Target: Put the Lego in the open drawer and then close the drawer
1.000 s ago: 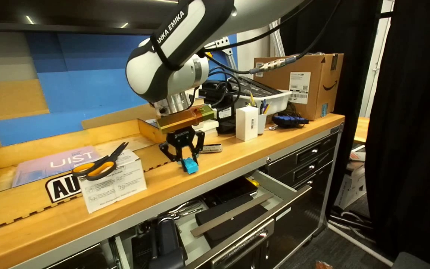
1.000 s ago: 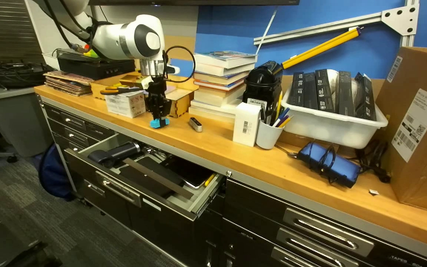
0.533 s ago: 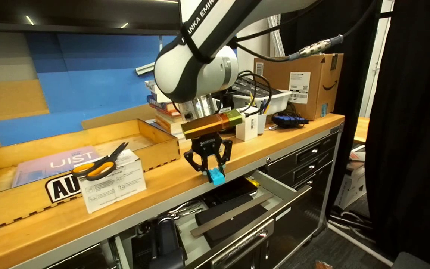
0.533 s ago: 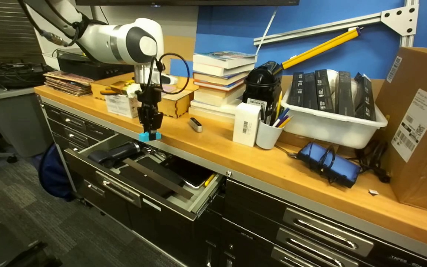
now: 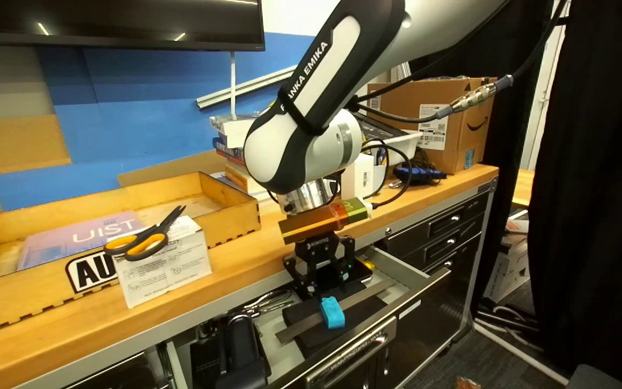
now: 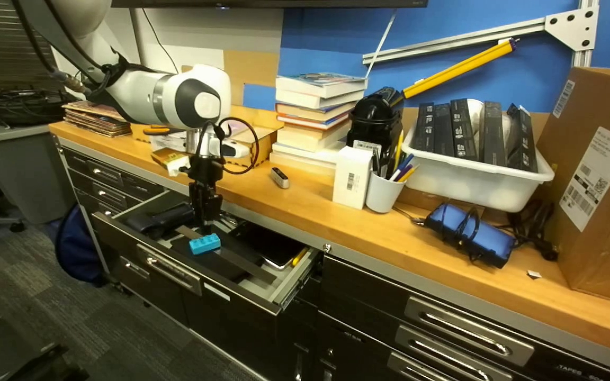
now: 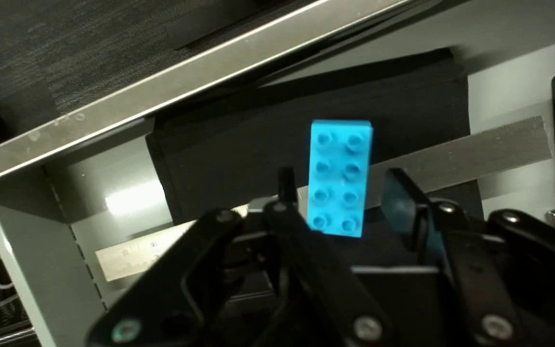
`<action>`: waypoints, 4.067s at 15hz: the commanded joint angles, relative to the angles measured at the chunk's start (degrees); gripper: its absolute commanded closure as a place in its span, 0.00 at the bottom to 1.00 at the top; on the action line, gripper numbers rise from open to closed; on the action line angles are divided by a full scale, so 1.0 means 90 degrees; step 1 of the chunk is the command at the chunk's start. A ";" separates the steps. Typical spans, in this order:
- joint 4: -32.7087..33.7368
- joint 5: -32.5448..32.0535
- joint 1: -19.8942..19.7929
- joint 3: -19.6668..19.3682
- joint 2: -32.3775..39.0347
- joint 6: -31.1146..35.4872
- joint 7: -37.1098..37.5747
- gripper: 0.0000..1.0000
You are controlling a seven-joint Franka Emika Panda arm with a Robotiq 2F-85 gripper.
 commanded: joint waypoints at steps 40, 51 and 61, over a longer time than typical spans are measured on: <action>0.0234 0.0282 -0.0643 -0.0526 -0.0148 -0.0089 0.0062 0.00; -0.0151 0.0832 -0.0643 0.0153 -0.2285 -0.1123 -0.2541 0.00; -0.0421 -0.0265 -0.0079 0.0906 -0.1508 -0.0972 -0.2719 0.00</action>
